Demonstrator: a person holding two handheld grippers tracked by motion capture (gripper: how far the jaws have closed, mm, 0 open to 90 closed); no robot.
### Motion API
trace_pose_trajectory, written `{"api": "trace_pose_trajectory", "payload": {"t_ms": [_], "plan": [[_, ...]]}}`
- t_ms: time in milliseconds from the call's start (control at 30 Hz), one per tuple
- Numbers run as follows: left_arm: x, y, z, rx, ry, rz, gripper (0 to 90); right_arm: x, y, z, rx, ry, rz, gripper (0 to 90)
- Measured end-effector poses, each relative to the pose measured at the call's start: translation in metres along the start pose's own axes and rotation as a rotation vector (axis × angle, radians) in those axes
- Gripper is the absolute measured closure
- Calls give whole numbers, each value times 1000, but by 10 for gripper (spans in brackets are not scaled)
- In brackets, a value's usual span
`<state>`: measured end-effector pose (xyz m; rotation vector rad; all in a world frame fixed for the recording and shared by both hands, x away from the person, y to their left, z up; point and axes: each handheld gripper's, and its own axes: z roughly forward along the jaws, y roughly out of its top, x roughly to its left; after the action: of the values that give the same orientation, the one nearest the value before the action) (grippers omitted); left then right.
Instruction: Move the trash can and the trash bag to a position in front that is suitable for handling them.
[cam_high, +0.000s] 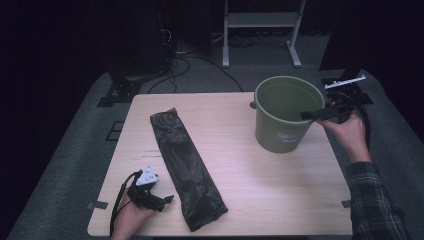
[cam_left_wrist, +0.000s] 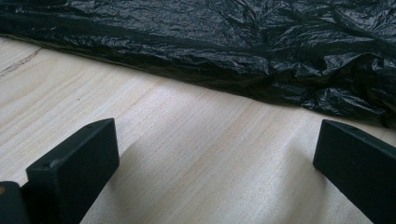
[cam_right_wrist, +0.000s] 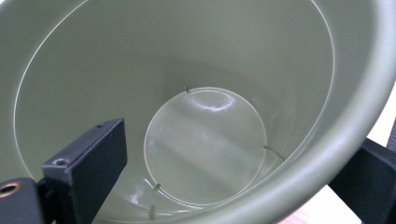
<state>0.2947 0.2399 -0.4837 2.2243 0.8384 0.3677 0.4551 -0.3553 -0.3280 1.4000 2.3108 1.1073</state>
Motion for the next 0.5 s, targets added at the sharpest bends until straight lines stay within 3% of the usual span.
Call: {"api": "trace_pose_trajectory", "payload": {"t_ms": [200, 500], "plan": [[0, 0, 0, 0, 0, 0, 0, 8, -3, 0, 2, 6, -4, 33], [0, 0, 0, 0, 0, 0, 0, 29, -10, -1, 9, 72, -42, 49]]}}
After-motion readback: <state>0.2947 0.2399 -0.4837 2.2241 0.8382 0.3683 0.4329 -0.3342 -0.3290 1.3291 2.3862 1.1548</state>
